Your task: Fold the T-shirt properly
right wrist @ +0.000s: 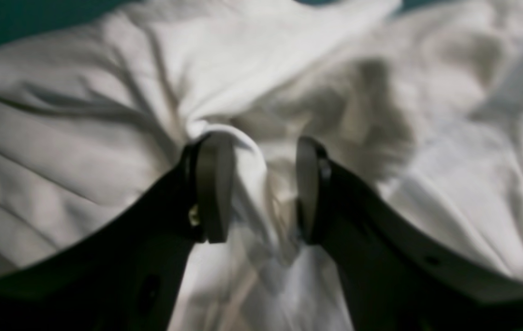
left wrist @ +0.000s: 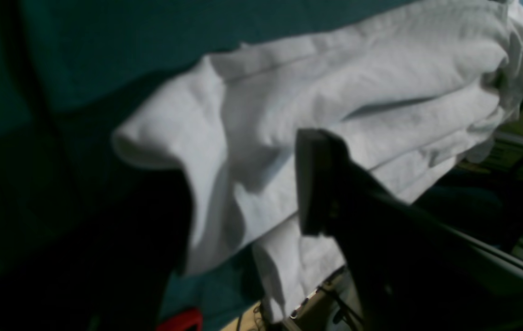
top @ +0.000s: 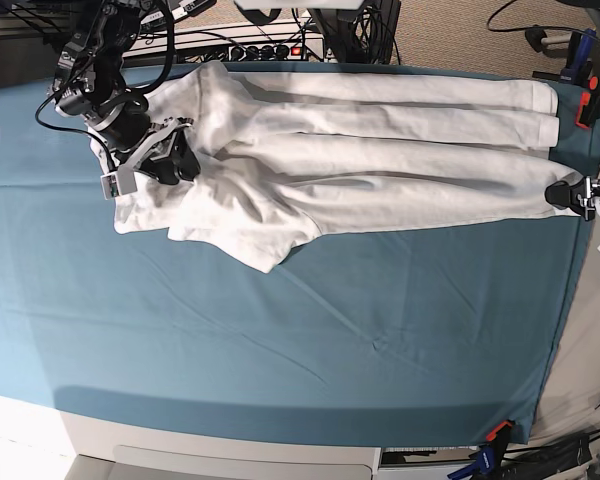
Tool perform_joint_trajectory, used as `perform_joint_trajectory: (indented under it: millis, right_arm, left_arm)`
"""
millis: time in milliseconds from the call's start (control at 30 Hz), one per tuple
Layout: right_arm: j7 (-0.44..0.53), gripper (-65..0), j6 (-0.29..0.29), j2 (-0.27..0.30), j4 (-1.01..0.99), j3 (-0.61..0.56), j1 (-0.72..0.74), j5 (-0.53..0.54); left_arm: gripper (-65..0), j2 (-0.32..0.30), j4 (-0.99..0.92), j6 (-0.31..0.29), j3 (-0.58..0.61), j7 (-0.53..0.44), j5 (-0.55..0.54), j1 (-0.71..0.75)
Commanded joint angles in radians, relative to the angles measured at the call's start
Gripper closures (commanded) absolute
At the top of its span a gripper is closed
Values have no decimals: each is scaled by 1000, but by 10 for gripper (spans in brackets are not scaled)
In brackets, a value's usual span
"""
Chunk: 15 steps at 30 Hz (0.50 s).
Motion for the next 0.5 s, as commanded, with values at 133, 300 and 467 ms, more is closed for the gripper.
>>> perform_joint_trajectory:
  millis: [133, 300, 467]
  right_arm:
    - [-2, -237, 5, 8, 18, 1, 6, 56]
    - [-47, -237, 5, 8, 18, 1, 6, 119]
    - [-47, -237, 5, 8, 18, 1, 6, 119]
  left_arm:
    - [-255, -38, 11, -1, -8, 1, -20, -21]
    - [-255, -40, 11, -1, -8, 1, -20, -21]
    - [-255, -41, 11, -1, -8, 1, -20, -21]
